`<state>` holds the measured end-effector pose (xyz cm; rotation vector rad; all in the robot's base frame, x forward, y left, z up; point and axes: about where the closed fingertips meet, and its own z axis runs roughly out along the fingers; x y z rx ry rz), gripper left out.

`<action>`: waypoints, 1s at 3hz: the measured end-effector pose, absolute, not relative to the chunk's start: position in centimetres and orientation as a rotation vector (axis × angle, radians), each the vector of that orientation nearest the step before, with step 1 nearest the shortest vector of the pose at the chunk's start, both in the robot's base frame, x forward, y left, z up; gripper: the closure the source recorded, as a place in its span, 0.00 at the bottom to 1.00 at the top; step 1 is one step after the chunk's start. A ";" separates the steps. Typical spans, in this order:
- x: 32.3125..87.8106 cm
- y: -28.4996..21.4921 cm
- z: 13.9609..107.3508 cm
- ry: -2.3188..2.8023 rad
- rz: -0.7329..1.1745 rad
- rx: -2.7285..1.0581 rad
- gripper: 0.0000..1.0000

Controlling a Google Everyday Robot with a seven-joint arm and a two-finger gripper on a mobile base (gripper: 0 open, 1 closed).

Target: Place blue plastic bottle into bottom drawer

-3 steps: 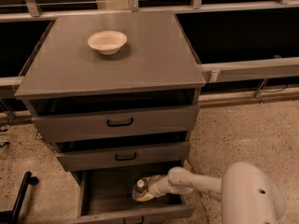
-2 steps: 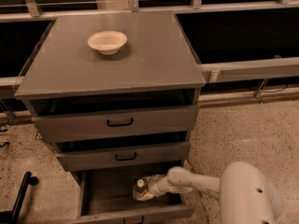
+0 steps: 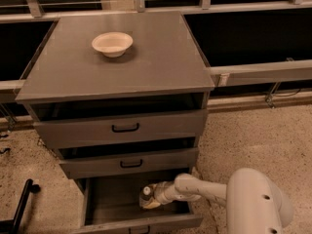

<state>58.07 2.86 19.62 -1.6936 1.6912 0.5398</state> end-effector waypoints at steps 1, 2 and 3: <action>58.1 2.8 19.6 1.702 0.542 -1.694 1.00; 58.1 2.9 19.6 1.714 0.548 -1.695 0.97; 58.1 2.9 19.6 1.714 0.548 -1.695 0.74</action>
Offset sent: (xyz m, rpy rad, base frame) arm 0.0054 -0.0035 -0.0118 -0.0280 0.0492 -0.0195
